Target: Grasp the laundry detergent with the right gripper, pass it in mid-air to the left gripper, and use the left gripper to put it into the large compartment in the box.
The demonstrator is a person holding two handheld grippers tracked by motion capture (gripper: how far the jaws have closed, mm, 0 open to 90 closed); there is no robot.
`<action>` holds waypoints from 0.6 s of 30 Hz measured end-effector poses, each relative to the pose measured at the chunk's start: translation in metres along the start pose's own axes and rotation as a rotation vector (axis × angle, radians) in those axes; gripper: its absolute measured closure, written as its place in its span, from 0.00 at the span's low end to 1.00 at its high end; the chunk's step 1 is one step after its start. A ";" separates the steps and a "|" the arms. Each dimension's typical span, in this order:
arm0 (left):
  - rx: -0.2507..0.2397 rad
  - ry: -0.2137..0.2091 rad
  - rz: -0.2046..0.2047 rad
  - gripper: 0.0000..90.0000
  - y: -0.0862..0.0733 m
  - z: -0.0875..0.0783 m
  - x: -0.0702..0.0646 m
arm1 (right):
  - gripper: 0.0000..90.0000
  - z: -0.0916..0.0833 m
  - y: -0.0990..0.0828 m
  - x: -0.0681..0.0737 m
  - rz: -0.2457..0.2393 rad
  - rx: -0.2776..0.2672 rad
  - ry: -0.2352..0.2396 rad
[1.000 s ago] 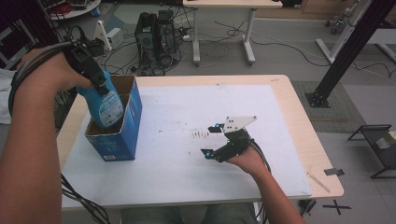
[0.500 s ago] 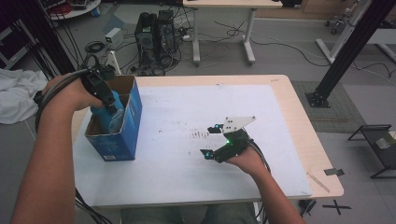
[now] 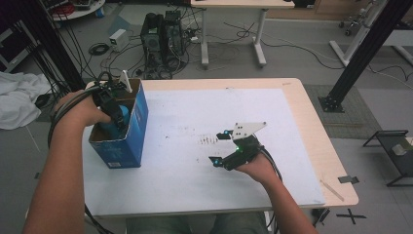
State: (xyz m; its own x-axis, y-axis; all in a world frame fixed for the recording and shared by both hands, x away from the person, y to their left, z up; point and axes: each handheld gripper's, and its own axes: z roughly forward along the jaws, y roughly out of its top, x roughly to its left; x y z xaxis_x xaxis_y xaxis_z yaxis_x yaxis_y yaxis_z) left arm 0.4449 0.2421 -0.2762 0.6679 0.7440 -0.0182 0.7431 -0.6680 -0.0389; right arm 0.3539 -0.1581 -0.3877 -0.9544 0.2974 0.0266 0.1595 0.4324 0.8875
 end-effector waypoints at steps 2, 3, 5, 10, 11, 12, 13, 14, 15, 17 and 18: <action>0.030 -0.006 0.038 0.42 0.002 0.004 0.001 | 0.15 0.000 0.000 0.000 0.001 0.007 0.004; 0.025 -0.005 0.033 0.42 0.002 0.006 0.000 | 0.15 0.000 0.000 0.000 0.001 0.007 0.004; -0.003 0.009 0.027 0.42 0.001 0.006 0.000 | 0.15 0.000 -0.001 0.000 0.004 0.008 0.001; -0.001 -0.001 0.035 0.42 0.001 0.007 0.000 | 0.15 0.000 -0.001 0.000 -0.001 0.005 -0.003; 0.010 -0.001 0.052 0.42 0.002 0.006 0.001 | 0.15 0.001 -0.001 0.001 -0.004 0.006 -0.001; 0.012 -0.006 0.049 0.42 0.002 0.006 0.001 | 0.15 0.001 0.000 0.001 -0.002 0.007 -0.001; -0.023 -0.010 0.006 0.42 0.001 0.008 -0.001 | 0.15 0.001 0.000 0.001 0.001 0.009 -0.002; -0.018 0.001 0.016 0.42 0.001 0.008 -0.001 | 0.15 0.001 0.000 0.002 0.001 0.008 -0.006; -0.012 -0.009 0.025 0.41 0.001 0.007 0.000 | 0.15 0.001 0.000 0.002 0.000 0.008 -0.003; -0.025 -0.005 0.024 0.39 0.001 0.005 0.000 | 0.15 0.001 0.000 0.002 -0.001 0.007 -0.004; -0.017 -0.001 0.043 0.37 0.001 0.004 0.001 | 0.15 0.001 0.000 0.002 -0.003 0.005 -0.004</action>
State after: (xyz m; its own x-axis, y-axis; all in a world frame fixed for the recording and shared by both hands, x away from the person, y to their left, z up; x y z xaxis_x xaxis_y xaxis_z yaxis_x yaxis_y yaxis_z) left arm 0.4458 0.2423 -0.2799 0.6991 0.7148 -0.0208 0.7145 -0.6994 -0.0209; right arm 0.3522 -0.1568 -0.3883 -0.9538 0.2996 0.0219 0.1578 0.4377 0.8852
